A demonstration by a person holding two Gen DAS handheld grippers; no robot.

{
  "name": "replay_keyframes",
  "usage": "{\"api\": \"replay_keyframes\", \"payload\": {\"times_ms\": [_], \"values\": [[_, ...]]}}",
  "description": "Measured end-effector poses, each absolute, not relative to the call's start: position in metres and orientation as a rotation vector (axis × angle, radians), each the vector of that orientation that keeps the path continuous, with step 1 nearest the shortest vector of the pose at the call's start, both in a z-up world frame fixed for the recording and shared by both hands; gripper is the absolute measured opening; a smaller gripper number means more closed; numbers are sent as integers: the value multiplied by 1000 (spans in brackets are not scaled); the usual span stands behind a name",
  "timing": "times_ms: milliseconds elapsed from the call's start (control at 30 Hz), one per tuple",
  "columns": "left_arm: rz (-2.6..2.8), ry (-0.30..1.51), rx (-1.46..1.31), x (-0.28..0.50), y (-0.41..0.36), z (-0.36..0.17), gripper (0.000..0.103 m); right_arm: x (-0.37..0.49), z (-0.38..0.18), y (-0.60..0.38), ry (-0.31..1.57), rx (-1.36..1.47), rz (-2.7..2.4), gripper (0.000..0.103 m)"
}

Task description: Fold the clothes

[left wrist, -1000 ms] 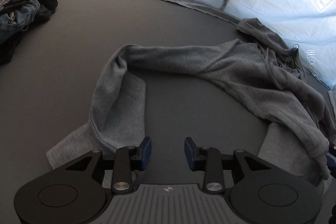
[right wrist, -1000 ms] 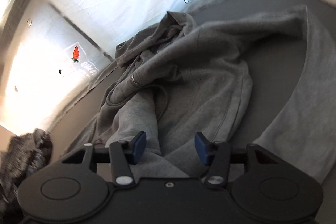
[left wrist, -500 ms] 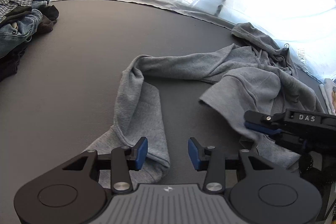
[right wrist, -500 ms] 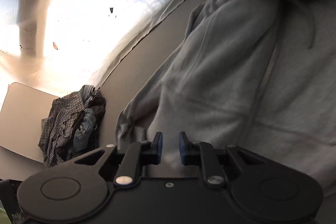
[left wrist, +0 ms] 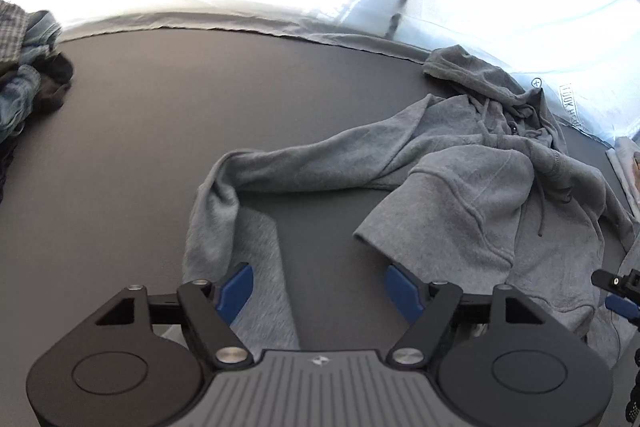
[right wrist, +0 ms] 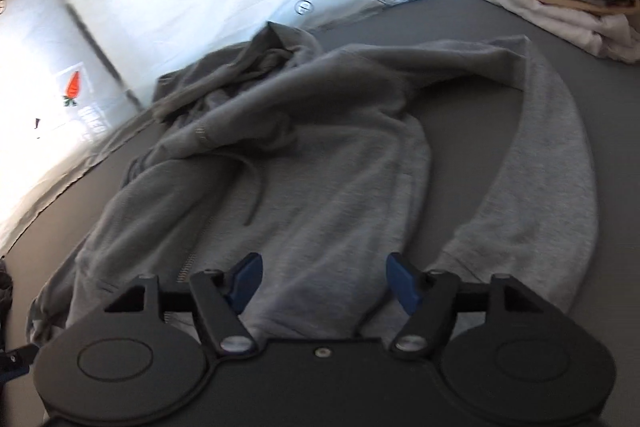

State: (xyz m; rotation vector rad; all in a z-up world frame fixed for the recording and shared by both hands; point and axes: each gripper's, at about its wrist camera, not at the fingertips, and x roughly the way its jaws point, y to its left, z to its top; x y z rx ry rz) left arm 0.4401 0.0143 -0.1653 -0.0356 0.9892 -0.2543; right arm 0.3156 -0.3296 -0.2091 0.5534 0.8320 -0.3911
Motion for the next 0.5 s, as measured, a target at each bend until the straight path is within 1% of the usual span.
{"api": "replay_keyframes", "payload": {"times_ms": [33,167,200,233,267,300,333,367,400,433,500], "values": [[-276,986,-18,449,5,-168,82,312,-215,-338,858,582,-386,71],[-346,985,53,479,-29,-185,82,311,-230,-342,873,664,-334,72],[-353,992,69,483,-35,-189,82,314,-231,-339,869,645,-332,74],[-360,999,84,488,-42,-194,80,318,-231,-333,873,609,-332,74],[-367,1006,100,492,-48,-199,76,322,-231,-328,874,578,-332,69],[-374,1013,115,497,-55,-203,72,324,-230,-325,873,567,-328,54],[-378,1024,112,498,-59,-205,57,327,-230,-321,872,557,-324,50],[-380,1036,97,497,-61,-206,35,329,-229,-318,870,547,-321,39],[-382,1048,82,496,-63,-207,20,331,-228,-316,868,542,-316,28],[-374,1047,79,493,-64,-206,4,331,-227,-316,861,557,-306,18],[-351,1030,83,481,-61,-201,3,326,-222,-316,848,569,-292,15]]}}
